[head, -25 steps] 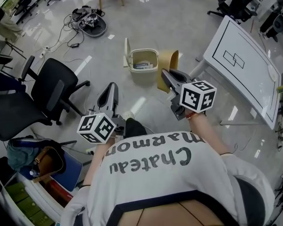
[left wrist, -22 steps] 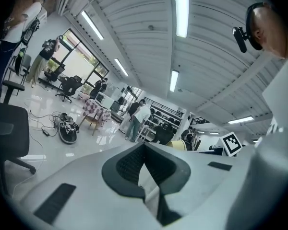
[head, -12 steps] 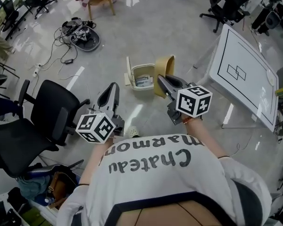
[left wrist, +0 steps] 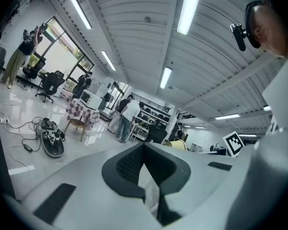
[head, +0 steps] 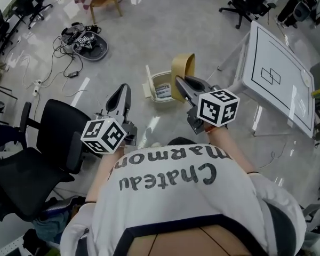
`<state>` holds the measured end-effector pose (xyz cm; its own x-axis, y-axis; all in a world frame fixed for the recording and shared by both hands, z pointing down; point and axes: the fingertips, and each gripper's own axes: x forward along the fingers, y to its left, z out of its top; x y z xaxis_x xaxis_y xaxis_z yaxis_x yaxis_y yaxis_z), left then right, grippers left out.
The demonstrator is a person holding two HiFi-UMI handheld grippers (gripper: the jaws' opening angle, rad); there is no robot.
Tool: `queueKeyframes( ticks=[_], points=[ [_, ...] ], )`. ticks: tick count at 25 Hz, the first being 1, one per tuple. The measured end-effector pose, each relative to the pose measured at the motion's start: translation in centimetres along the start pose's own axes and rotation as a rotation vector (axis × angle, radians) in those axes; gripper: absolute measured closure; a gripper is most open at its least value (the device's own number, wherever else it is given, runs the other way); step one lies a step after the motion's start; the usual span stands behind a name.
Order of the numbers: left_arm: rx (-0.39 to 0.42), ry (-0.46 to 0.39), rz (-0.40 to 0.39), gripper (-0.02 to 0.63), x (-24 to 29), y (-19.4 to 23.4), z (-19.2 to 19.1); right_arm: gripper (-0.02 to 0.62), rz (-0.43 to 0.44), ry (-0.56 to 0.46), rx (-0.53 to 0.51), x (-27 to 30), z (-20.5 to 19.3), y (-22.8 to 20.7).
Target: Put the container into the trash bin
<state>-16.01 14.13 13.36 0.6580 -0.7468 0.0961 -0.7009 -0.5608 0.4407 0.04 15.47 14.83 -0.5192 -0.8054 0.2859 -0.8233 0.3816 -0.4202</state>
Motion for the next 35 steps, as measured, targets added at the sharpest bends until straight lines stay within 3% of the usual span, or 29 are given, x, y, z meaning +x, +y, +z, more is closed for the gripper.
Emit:
queueKeyframes(
  ticks=[8, 14, 20, 24, 29, 35],
  points=[
    [0.011, -0.027, -0.005, 0.583, -0.4, 2.1, 2.0, 0.560, -0.015, -0.041, 0.055, 2.4, 1.4, 0.1],
    [-0.009, -0.045, 0.017, 0.583, -0.5, 4.4, 2.7, 0.560, -0.028, -0.001, 0.000, 4.2, 1.3, 0.5],
    [-0.044, 0.006, 0.010, 0.583, 0.3, 5.5, 1.1, 0.560, -0.110, 0.003, 0.056, 4.5, 0.7, -1.9],
    [-0.080, 0.032, 0.040, 0.583, 0.9, 7.0, -0.3, 0.560, -0.100, -0.009, 0.137, 5.2, 0.3, -3.3],
    [-0.109, 0.040, 0.067, 0.583, 2.5, 8.3, -1.0, 0.560, -0.107, 0.005, 0.120, 6.5, 0.3, -5.0],
    [-0.106, 0.060, 0.113, 0.583, 5.9, 10.0, -1.2, 0.560, -0.117, 0.008, 0.180, 9.7, 1.2, -9.8]
  ],
)
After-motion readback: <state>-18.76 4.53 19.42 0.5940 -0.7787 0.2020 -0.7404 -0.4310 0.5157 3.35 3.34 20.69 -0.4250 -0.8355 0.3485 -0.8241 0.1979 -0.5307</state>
